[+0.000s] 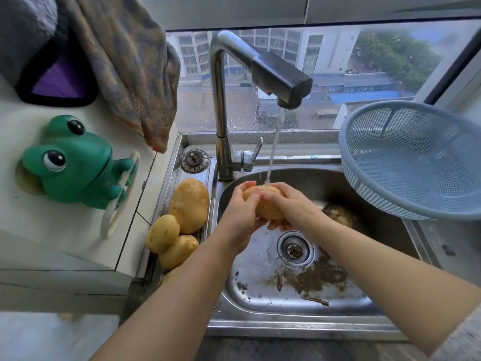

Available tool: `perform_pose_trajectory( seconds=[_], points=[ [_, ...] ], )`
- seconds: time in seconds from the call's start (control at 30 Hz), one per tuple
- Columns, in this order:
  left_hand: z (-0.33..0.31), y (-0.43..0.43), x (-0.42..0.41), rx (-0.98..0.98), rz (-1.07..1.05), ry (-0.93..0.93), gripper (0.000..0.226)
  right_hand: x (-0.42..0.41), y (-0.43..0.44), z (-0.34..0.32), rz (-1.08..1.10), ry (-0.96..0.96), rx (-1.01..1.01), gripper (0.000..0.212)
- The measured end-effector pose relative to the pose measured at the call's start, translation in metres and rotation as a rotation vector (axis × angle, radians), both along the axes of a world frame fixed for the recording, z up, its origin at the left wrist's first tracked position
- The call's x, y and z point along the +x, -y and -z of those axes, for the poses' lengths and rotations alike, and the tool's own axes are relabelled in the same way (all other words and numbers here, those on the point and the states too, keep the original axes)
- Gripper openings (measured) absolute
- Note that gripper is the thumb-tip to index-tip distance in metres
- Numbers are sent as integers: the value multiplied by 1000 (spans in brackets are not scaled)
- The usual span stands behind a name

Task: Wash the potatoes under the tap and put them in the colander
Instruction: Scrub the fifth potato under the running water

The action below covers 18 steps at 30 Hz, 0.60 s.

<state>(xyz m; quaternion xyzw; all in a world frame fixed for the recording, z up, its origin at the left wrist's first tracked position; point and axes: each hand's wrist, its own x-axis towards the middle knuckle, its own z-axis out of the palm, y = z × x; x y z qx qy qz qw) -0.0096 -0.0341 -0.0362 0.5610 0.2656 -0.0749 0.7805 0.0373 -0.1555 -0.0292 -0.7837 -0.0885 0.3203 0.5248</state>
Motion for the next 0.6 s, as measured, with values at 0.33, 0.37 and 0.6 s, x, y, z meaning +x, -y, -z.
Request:
perform_pose_trajectory(
  seconds=[0.33, 0.37, 0.6],
  points=[
    [-1, 1, 3, 58, -11, -20, 22, 3, -4, -1, 35, -105, 1, 18],
    [0, 1, 4, 62, -14, -29, 24, 3, -4, -1, 28, -119, 3, 18],
    [3, 3, 5, 98, -26, -42, 27, 5, -5, 1, 61, -188, 16, 13]
  ],
)
